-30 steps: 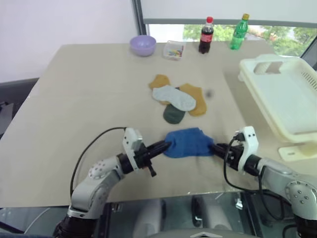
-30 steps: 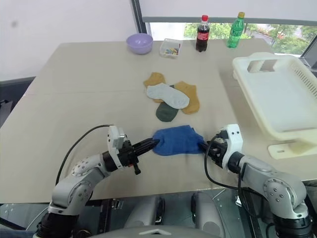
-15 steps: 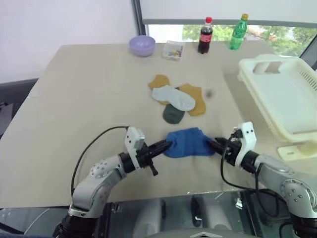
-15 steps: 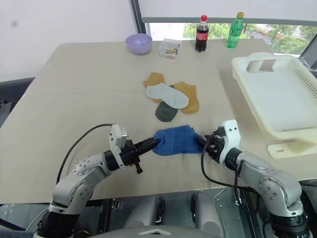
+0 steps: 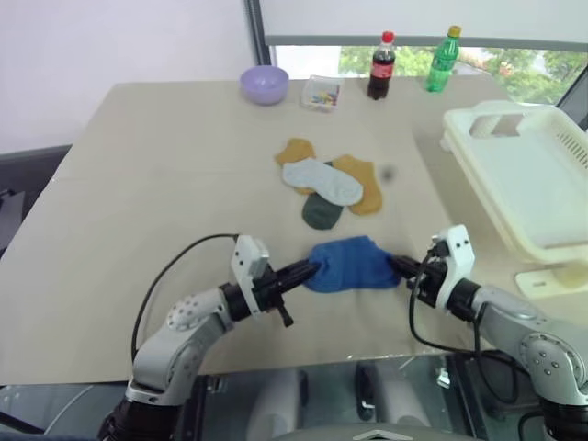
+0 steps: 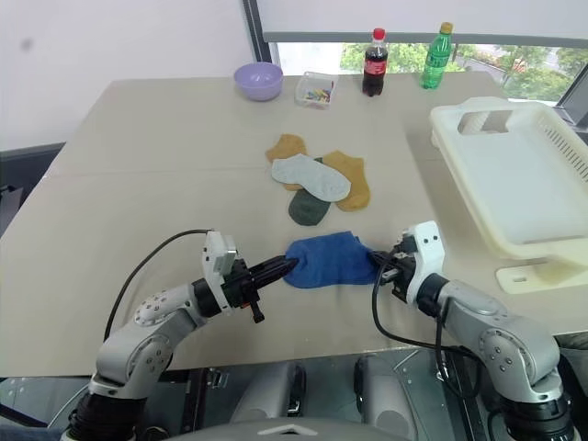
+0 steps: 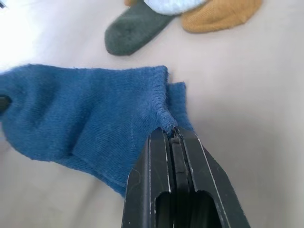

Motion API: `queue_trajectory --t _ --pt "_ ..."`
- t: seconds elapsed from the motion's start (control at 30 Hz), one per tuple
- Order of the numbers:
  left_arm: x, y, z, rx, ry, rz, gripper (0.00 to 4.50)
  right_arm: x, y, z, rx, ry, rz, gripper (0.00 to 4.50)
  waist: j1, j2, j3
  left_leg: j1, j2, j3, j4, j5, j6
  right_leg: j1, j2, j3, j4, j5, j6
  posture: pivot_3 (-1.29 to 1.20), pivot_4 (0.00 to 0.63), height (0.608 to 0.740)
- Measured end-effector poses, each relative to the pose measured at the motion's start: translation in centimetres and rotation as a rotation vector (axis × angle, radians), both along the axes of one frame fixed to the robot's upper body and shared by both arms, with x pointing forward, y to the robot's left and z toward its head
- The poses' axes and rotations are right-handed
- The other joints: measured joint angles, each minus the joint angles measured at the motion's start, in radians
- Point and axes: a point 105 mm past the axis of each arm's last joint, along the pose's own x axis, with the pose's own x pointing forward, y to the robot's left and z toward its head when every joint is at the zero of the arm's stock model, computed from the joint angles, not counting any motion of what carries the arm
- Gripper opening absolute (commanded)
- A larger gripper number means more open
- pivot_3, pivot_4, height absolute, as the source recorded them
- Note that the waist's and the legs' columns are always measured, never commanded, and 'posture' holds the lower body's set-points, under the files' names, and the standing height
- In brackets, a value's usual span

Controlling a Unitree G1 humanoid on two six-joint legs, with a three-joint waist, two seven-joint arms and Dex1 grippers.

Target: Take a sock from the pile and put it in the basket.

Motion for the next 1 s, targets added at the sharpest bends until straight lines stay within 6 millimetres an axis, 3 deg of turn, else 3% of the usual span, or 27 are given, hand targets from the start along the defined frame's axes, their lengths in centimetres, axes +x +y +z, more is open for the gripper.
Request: queue_trajectory --t 0.27,0.63,0.67,0.7,0.8,0.93,1.0 --pt "-0.6 0.2 0.7 -0.046 0.005 -0.011 0.00 -1.3 -0.1 -0.4 0.006 0.060 0.038 0.01 0.000 0.000 0.000 0.000 0.000 0.000 0.000 0.000 0.000 0.000 0.000 0.000 0.000 0.000 0.000 0.00 0.150 0.736" --pt "-0.9 -0.1 -0.2 0.007 0.014 -0.026 0.00 -0.7 -1.3 -1.5 -0.029 0.103 -0.045 0.01 0.000 0.000 0.000 0.000 0.000 0.000 0.000 0.000 0.000 0.000 0.000 0.000 0.000 0.000 0.000 0.00 0.150 0.736" --pt "-0.9 0.0 -0.3 0.017 0.013 -0.023 0.00 -0.7 -1.3 -1.5 -0.032 0.106 -0.046 0.66 0.000 0.000 0.000 0.000 0.000 0.000 0.000 0.000 0.000 0.000 0.000 0.000 0.000 0.000 0.000 0.00 0.150 0.736" --pt "-0.8 0.0 -0.4 0.022 0.014 -0.020 0.00 -0.7 -1.3 -1.5 -0.033 0.107 -0.047 0.90 0.000 0.000 0.000 0.000 0.000 0.000 0.000 0.000 0.000 0.000 0.000 0.000 0.000 0.000 0.000 0.00 0.150 0.736" --pt "-0.7 0.2 -0.8 0.040 0.021 -0.010 0.00 -0.8 -1.6 -1.6 -0.035 0.110 -0.053 2.28 0.000 0.000 0.000 0.000 0.000 0.000 0.000 0.000 0.000 0.000 0.000 0.000 0.000 0.000 0.000 0.00 0.150 0.736" --pt "-0.6 0.3 -1.3 0.060 0.025 -0.003 0.00 -0.8 -1.9 -1.4 -0.048 0.083 -0.055 2.28 0.000 0.000 0.000 0.000 0.000 0.000 0.000 0.000 0.000 0.000 0.000 0.000 0.000 0.000 0.000 0.00 0.150 0.736" --pt "-0.6 0.4 -1.7 0.077 0.030 -0.006 0.00 -0.1 -2.3 -0.1 -0.113 -0.034 -0.054 2.28 -0.002 0.000 0.000 0.000 -0.001 0.001 0.000 0.000 0.000 0.000 0.000 0.000 0.000 0.000 0.000 0.00 0.150 0.736"
